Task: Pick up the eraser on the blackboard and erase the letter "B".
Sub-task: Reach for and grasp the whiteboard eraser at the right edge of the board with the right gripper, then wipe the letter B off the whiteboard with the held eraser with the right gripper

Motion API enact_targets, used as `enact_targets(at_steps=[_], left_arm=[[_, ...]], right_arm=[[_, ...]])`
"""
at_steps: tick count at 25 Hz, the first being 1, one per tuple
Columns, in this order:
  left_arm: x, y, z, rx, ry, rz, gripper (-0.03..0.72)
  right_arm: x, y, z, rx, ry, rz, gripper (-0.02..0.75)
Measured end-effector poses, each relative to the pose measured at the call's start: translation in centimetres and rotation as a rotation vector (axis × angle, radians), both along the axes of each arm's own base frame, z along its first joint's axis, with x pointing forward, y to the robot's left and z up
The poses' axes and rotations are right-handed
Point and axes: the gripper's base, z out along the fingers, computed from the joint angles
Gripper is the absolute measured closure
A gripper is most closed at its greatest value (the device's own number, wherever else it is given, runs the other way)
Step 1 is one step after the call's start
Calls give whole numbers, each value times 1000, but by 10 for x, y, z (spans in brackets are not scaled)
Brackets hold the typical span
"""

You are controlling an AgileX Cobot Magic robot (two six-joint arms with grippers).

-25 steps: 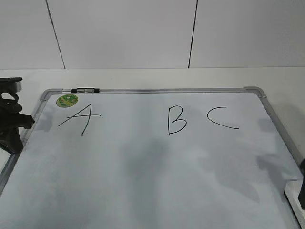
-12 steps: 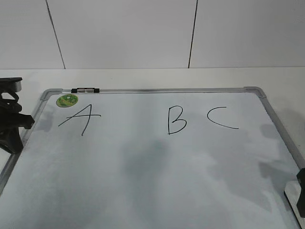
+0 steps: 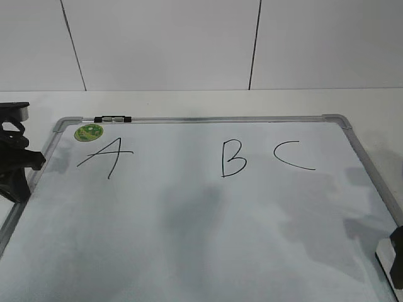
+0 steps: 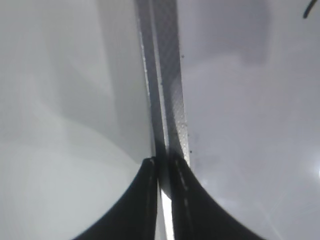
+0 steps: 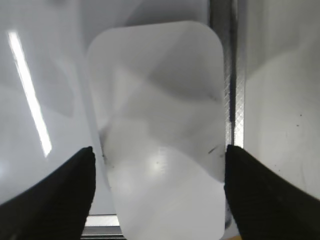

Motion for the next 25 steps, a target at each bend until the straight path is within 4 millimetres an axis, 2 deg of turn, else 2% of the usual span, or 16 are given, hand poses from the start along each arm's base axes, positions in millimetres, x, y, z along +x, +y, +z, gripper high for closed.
enact_targets(at_steps=[25], left_arm=[[0,0,0,0,-2,0,663]], right_arm=[[6,-1,-13,-19,42,9,116]])
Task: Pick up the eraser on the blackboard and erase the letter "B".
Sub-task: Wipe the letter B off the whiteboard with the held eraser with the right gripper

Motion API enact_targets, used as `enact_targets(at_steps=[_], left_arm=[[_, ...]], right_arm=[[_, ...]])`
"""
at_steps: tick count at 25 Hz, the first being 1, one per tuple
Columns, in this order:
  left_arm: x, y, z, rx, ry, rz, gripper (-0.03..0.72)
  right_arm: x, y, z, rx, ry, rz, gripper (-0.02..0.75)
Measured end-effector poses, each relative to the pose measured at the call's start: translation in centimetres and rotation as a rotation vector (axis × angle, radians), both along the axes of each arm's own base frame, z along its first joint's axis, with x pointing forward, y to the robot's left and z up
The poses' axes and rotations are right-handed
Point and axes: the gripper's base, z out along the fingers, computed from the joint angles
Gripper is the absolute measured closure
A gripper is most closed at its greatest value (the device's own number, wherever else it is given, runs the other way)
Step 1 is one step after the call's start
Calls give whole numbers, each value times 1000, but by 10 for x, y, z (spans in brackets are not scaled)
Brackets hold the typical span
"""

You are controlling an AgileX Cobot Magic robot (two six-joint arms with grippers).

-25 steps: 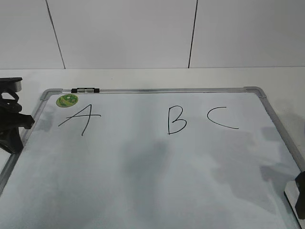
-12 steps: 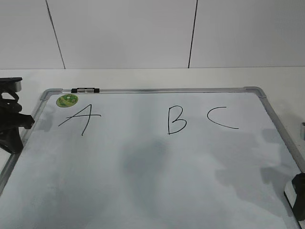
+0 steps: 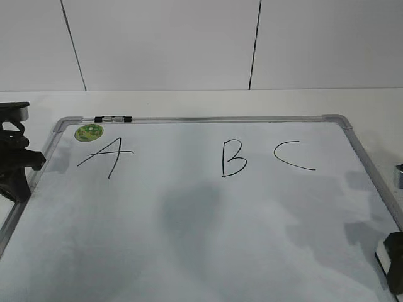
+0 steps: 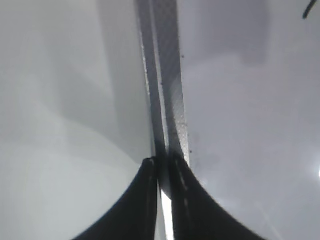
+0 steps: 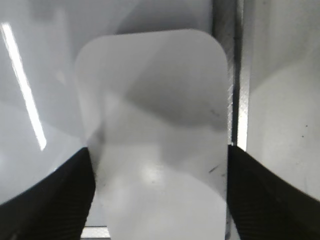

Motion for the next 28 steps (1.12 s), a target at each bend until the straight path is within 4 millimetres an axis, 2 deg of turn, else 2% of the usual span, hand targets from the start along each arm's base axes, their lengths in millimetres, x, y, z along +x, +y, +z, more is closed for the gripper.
enact_targets(at_steps=[28], left_arm=[[0,0,0,-4,0,3,663]], right_arm=[[0,-1,-3,-13,28,9,165]])
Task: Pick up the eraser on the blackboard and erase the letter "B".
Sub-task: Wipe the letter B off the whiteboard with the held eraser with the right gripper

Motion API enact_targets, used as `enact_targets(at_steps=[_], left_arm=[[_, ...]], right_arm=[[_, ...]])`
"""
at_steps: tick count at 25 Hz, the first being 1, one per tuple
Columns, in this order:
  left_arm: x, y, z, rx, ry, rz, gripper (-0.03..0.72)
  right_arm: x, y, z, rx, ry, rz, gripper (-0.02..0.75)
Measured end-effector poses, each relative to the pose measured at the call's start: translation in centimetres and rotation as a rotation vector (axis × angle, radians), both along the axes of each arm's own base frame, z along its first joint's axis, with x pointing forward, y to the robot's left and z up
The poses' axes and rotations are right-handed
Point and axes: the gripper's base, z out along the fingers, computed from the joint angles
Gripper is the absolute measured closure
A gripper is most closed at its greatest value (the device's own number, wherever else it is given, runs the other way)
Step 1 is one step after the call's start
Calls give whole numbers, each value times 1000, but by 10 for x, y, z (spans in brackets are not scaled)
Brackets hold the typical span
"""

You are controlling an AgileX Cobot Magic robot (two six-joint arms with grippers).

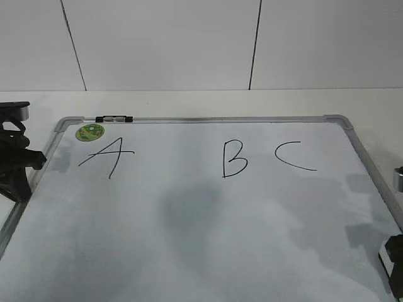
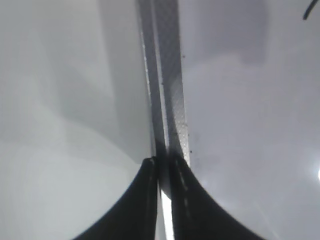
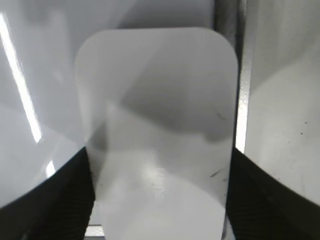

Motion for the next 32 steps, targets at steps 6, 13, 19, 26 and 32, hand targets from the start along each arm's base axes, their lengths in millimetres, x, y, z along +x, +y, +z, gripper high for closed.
enact_targets(at_steps=[6,13,19,26,32], left_arm=[[0,0,0,-1,0,1,664],[0,0,0,-3,0,2,666],[0,0,0,-4,0,3,666],[0,0,0,-4,0,3,666],[0,0,0,-4,-2,3,667]], right_arm=[[0,0,0,0,3,2,174],[0,1,5,5,48,0,176],[18,3,43,13,-30,6,176],[31,4,70,19,-78,10,176],[55,24,100,31,-166,81,176]])
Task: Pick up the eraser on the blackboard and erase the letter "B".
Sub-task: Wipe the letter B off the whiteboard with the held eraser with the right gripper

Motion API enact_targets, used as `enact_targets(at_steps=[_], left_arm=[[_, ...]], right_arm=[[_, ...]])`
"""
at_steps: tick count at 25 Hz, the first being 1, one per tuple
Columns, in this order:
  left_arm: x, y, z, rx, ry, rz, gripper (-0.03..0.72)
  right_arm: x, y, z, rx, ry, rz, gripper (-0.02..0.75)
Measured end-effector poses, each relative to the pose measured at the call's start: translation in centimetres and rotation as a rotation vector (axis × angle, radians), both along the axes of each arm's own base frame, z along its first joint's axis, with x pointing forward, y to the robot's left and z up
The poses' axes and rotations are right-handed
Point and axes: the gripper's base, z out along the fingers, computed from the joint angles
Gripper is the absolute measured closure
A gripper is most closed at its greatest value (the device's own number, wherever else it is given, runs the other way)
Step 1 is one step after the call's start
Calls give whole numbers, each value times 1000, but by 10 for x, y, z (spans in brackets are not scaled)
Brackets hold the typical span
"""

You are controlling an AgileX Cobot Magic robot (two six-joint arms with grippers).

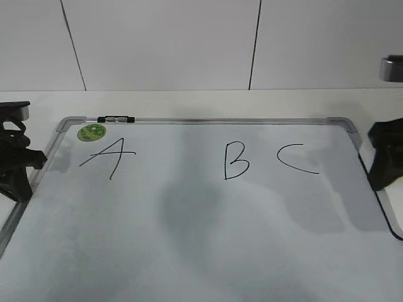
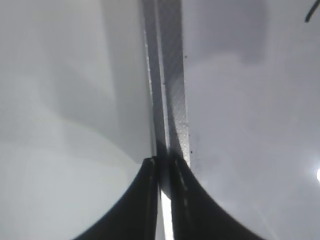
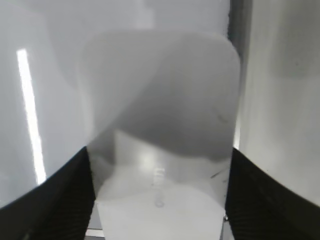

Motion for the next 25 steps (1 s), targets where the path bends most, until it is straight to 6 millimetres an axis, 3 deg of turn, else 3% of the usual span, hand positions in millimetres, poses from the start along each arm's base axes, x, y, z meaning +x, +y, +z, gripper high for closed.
enact_targets(at_steps=[7,16,25], left_arm=[[0,0,0,0,2,0,667],[0,0,0,0,4,0,667],[0,0,0,-1,8,-1,668]], right_arm=[[42,53,-6,-9,21,151,176],[113,124,-41,-14,13,268,176],[165,154,-81,-14,-11,307,176]])
